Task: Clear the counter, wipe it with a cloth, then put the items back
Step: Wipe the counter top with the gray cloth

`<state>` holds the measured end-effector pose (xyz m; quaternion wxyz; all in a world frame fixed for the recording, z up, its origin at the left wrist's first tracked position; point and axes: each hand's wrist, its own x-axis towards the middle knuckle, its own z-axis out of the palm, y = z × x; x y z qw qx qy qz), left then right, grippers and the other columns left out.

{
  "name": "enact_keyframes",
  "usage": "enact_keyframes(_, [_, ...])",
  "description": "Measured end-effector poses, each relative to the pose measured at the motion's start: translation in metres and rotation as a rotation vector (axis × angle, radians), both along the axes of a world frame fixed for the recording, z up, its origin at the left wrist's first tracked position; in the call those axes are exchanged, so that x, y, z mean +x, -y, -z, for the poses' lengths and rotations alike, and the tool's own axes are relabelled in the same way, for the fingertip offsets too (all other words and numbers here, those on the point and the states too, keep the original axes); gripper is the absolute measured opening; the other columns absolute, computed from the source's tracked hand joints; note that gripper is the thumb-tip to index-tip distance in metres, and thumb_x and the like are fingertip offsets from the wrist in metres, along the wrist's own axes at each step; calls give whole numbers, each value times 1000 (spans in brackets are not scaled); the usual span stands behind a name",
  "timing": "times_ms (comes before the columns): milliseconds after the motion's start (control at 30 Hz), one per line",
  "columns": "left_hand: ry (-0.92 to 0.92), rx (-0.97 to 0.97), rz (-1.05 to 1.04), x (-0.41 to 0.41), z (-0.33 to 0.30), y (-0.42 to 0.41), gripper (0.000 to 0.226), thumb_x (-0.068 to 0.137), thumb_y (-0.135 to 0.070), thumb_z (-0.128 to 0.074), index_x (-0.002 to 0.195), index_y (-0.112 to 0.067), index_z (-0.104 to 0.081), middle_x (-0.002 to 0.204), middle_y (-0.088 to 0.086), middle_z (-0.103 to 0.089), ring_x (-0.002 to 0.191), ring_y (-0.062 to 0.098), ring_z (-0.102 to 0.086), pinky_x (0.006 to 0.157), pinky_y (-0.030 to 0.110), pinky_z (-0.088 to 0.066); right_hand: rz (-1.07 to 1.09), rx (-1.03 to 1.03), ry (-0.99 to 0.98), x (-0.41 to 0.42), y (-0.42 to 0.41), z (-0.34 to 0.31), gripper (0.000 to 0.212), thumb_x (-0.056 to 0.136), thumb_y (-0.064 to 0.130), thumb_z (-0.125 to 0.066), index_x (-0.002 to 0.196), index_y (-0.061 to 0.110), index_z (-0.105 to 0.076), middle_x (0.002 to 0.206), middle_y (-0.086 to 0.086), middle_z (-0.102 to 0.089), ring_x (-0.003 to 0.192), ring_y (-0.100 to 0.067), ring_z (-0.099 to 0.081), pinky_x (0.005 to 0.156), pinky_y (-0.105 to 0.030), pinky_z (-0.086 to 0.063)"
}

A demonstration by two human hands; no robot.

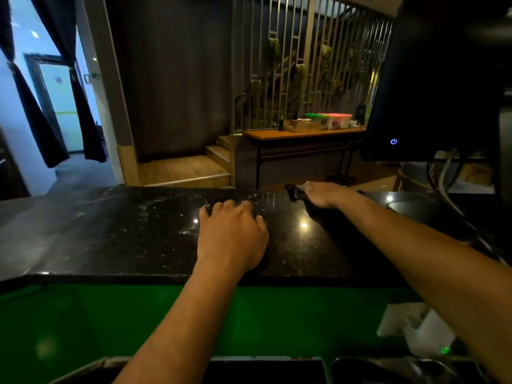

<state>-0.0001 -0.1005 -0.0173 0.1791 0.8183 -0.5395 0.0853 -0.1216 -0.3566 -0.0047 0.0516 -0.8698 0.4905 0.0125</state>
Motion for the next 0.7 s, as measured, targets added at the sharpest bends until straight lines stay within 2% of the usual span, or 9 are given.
enact_keyframes(100, [12, -11, 28, 0, 2, -1, 44, 101, -47, -33, 131, -23, -54, 128, 6, -59, 122, 25, -52, 110, 54, -36, -212, 27, 96, -26, -59, 3, 50, 107, 37, -21, 156, 30, -16, 164, 2, -12, 150, -23, -11, 122, -43, -8])
enact_keyframes(167, [19, -30, 37, -1, 2, -1, 43, 101, -46, -34, 133, -23, -52, 129, 5, -58, 123, 24, -52, 111, 52, -36, -402, 82, 204, -51, -93, 12, 47, 107, 35, -26, 154, 39, -18, 162, 13, -10, 147, -10, -6, 121, -37, 0])
enact_keyframes(233, [11, -27, 40, -2, 0, -2, 42, 101, -45, -35, 133, -23, -52, 129, 5, -58, 123, 23, -51, 110, 50, -37, -469, 105, 205, -62, -83, 16, 46, 107, 35, -27, 152, 43, -21, 161, 17, -11, 146, -6, -5, 121, -36, 1])
enact_keyframes(300, [4, -23, 41, -3, -2, -2, 40, 101, -45, -36, 130, -24, -54, 127, 4, -59, 121, 23, -53, 108, 48, -39, -264, 63, 154, -57, -45, 8, 47, 106, 34, -25, 154, 36, -24, 163, 7, -16, 149, -17, -13, 122, -45, -9])
enact_keyframes(367, [0, -15, 37, -4, -2, -3, 39, 100, -46, -38, 128, -24, -56, 124, 3, -60, 118, 22, -54, 106, 47, -41, 63, -13, 102, -42, -16, 0, 50, 104, 30, -25, 152, 22, -33, 160, -6, -28, 143, -29, -30, 117, -48, -23])
enact_keyframes(400, [2, -16, 28, -4, -1, -3, 38, 100, -46, -38, 126, -25, -56, 122, 3, -61, 116, 21, -55, 105, 47, -42, 137, -37, 74, -33, -8, -1, 50, 102, 30, -24, 150, 18, -35, 157, -10, -33, 140, -32, -34, 116, -50, -24])
enact_keyframes(433, [8, -24, 18, -3, -1, -2, 38, 100, -47, -38, 124, -25, -57, 120, 2, -62, 114, 21, -55, 104, 46, -43, 147, -30, 51, -20, -10, -2, 51, 102, 30, -23, 150, 18, -35, 157, -10, -33, 140, -33, -34, 116, -51, -23])
enact_keyframes(600, [42, -89, 20, -2, 2, 0, 36, 98, -46, -40, 118, -24, -61, 114, 1, -63, 109, 21, -57, 100, 46, -45, -218, 75, 85, -20, -71, 6, 50, 106, 38, -20, 156, 33, -16, 165, 4, -7, 151, -23, -5, 121, -47, -5])
enact_keyframes(700, [33, -103, 21, -3, 2, -2, 37, 98, -45, -41, 120, -22, -62, 114, 3, -64, 110, 23, -57, 100, 47, -45, -100, 5, 69, -50, -50, 5, 58, 100, 45, -21, 156, 30, -20, 164, -1, -12, 150, -28, -12, 120, -52, -12])
